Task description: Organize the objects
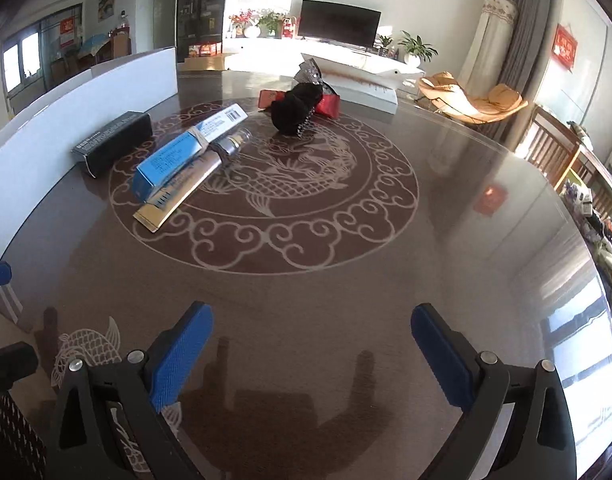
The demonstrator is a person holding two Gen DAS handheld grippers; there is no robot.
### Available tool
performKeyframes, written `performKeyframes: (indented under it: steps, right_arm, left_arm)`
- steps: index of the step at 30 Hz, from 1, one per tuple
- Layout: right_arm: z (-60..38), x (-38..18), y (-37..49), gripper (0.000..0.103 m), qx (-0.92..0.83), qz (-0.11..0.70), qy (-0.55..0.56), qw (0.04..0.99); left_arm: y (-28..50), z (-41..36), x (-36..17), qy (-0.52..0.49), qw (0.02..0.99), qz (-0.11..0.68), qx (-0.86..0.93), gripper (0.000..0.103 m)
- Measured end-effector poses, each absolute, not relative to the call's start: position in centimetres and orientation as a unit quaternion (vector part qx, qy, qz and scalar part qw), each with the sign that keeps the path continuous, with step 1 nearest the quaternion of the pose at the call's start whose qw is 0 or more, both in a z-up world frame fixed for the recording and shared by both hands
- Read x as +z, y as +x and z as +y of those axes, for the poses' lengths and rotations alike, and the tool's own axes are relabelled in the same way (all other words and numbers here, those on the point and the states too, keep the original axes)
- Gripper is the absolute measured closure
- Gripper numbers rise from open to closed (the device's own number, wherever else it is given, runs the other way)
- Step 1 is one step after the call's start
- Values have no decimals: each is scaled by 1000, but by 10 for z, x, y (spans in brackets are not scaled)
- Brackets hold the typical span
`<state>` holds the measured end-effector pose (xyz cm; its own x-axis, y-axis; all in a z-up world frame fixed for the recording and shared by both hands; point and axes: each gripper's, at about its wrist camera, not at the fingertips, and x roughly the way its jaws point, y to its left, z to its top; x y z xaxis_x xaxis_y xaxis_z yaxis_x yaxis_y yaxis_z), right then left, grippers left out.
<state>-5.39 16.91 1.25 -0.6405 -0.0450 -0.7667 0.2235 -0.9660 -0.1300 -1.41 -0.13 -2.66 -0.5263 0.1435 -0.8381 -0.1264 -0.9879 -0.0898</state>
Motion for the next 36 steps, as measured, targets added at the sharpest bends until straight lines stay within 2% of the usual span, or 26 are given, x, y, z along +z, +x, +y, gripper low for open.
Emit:
performKeyframes:
  steps: [4, 8, 11, 16, 36]
  right_arm:
    - [193, 1, -59, 3, -895, 65, 437, 54]
    - [195, 2, -64, 0, -892, 63, 445, 44]
    - [202, 0, -68, 0, -887, 30, 457, 55]
    - [196, 0, -69, 0, -887, 34, 457, 51]
    - [197, -1, -69, 0, -888, 34, 456, 51]
  left_arm:
    - [-34, 14, -43, -474, 52, 44, 878, 0]
    - [-59, 14, -44, -475, 51, 32, 878, 0]
    - [-79, 10, -42, -469, 41, 26, 882, 0]
    - [-100, 1, -41, -456, 40, 21, 889, 0]
    - [-100, 0, -41, -455, 41, 22, 889, 0]
